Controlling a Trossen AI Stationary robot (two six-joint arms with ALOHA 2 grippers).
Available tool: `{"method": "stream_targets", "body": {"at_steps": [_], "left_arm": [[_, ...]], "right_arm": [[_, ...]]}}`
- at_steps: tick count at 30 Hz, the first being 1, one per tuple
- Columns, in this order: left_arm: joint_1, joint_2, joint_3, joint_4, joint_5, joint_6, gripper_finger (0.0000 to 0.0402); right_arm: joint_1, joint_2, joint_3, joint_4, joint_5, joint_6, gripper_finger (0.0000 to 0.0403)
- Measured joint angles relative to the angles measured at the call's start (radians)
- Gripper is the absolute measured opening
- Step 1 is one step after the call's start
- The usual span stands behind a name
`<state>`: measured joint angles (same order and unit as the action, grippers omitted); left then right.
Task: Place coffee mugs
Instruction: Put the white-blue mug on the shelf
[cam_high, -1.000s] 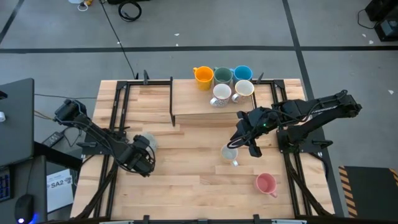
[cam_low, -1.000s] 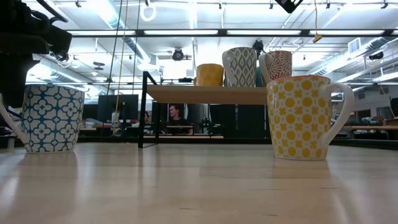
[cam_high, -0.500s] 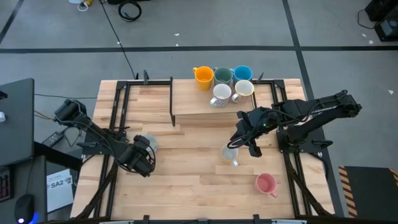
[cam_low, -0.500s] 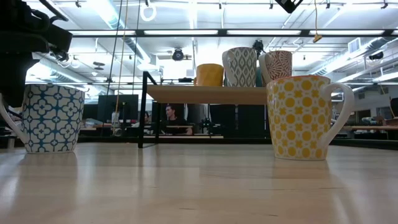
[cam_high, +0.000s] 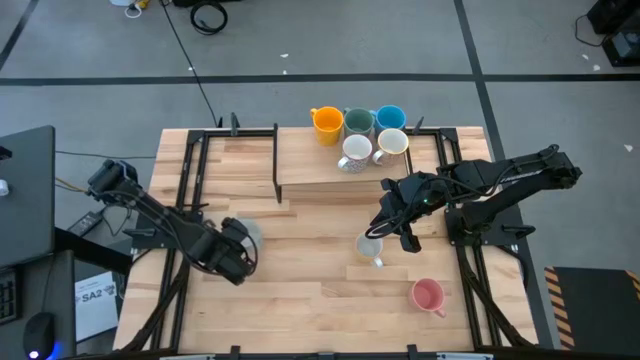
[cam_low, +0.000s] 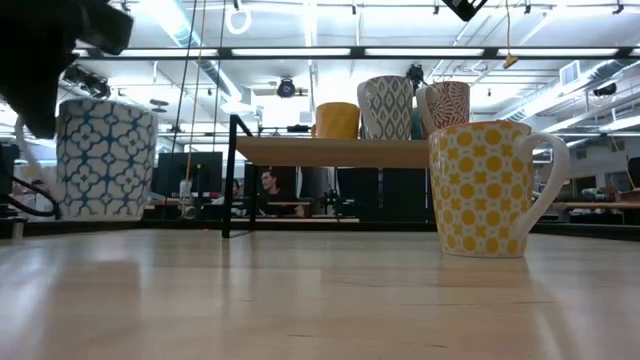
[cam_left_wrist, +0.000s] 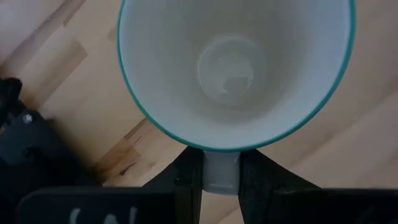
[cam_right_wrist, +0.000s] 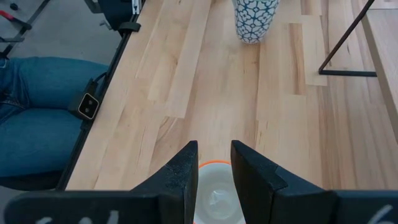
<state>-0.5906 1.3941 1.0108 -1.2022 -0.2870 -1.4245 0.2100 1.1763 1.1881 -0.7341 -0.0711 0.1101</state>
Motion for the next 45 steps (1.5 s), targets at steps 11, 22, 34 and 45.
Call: {"method": "stream_targets", "body": {"at_steps": [11, 22, 34, 45], "left_arm": [[0.073, 0.000, 0.179, -0.002, -0.034, 0.209, 0.0074], [0.249, 0.000, 0.420, -0.001, -0.077, 0.523, 0.0074], [0.582, 0.000, 0.549, 0.083, -0.099, 0.895, 0.0074], [0.781, 0.032, 0.548, 0.167, -0.065, 1.052, 0.0074]], "right_arm": [[0.000, 0.000, 0.000, 0.000, 0.000, 0.000, 0.0101], [0.000, 0.000, 0.000, 0.000, 0.000, 0.000, 0.0101], [-0.001, 0.000, 0.000, 0.000, 0.000, 0.000, 0.0101], [-0.001, 0.000, 0.000, 0.001, 0.000, 0.000, 0.0101]]}}
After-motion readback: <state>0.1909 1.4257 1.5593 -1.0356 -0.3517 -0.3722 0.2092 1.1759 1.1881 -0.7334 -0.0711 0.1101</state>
